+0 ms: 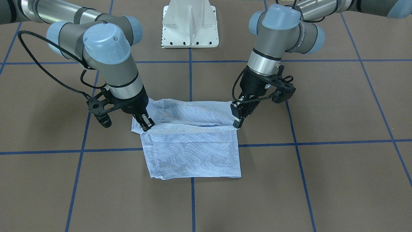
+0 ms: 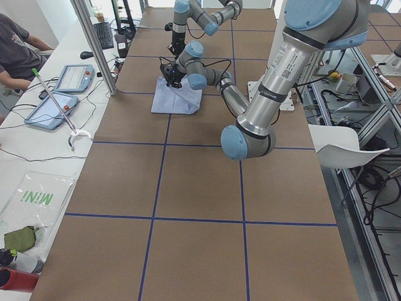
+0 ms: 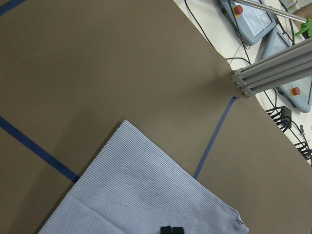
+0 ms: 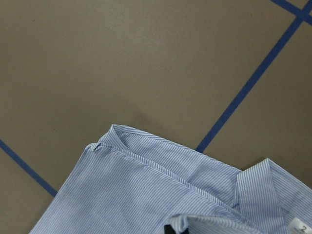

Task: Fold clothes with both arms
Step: 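Fold the near edge with both grippers over toward the far edge, then release the shirt and raise both grippers away from it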

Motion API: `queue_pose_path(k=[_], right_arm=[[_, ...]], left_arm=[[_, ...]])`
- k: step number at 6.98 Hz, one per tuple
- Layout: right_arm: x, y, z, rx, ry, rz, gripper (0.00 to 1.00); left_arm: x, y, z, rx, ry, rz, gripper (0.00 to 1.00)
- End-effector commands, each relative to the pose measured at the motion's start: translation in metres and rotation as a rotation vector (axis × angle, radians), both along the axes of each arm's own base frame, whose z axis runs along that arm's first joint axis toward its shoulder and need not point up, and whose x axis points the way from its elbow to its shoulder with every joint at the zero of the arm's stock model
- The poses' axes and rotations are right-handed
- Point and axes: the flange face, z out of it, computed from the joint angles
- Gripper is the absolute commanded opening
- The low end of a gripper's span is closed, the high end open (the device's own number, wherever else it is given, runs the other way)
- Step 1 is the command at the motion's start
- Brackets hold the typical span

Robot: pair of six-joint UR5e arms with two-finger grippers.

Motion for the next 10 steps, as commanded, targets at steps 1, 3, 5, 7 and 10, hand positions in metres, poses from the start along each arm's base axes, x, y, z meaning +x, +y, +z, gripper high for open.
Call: queue_pose_path(k=[1,3,5,7,10], right_arm=[[-0.025,-0.029,0.021,0.041,0.027,-0.045,0.00],[-0.060,-0.076,0.016,0.069,0.007,-0.041,0.92],[-0.028,-0.117,0.014,0.119,0.030,-0.065,1.00],[0.016,-0.141,0.018,0.126,0.006,-0.090,1.00],[0.149,-0.144,0.106,0.253,-0.009,-0.248,1.00]], left_arm=[[0.023,-0.044,0.031,0.023,-0.044,-0.011,0.00],[0.050,-0.081,0.045,0.041,-0.064,-0.014,0.50],[0.011,-0.118,0.051,0.118,-0.098,-0.049,0.62],[0.000,-0.118,0.049,0.143,-0.105,-0.041,0.62],[-0.102,-0.077,0.093,0.440,-0.280,0.199,0.61]])
